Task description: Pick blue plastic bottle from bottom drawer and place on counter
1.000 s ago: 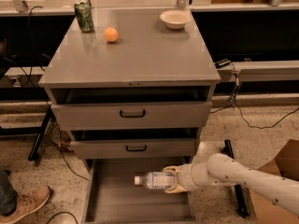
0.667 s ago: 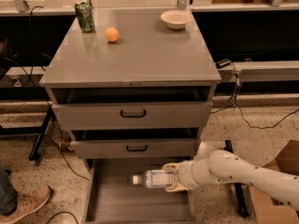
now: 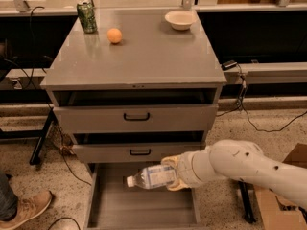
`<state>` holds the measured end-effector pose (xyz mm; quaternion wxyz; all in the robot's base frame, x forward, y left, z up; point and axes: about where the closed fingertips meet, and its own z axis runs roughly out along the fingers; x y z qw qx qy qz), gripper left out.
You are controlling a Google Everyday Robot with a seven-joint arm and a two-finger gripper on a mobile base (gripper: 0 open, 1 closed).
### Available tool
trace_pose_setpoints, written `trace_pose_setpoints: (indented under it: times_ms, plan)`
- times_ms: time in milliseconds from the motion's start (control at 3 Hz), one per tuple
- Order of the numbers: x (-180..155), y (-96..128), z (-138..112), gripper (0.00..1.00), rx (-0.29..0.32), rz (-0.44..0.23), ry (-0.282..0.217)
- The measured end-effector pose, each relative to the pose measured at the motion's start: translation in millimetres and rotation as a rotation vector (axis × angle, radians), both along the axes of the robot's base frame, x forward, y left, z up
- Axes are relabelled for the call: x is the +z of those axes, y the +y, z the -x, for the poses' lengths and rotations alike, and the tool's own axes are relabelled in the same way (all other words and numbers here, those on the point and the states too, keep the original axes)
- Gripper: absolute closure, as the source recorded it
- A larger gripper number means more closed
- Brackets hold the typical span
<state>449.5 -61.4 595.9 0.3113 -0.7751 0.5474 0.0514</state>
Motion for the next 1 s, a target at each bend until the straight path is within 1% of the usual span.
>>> trace_pose_setpoints:
  times_ms: [333, 667, 1000]
  plan:
    - [24.6, -2.7, -3.7, 1.00, 0.004, 0.040, -0.050]
    - [24.8, -2.8, -3.8, 1.00, 0.004, 0.040, -0.050]
    - [54.6, -14.2, -22.3, 1.00, 0.014, 0.023, -0.098]
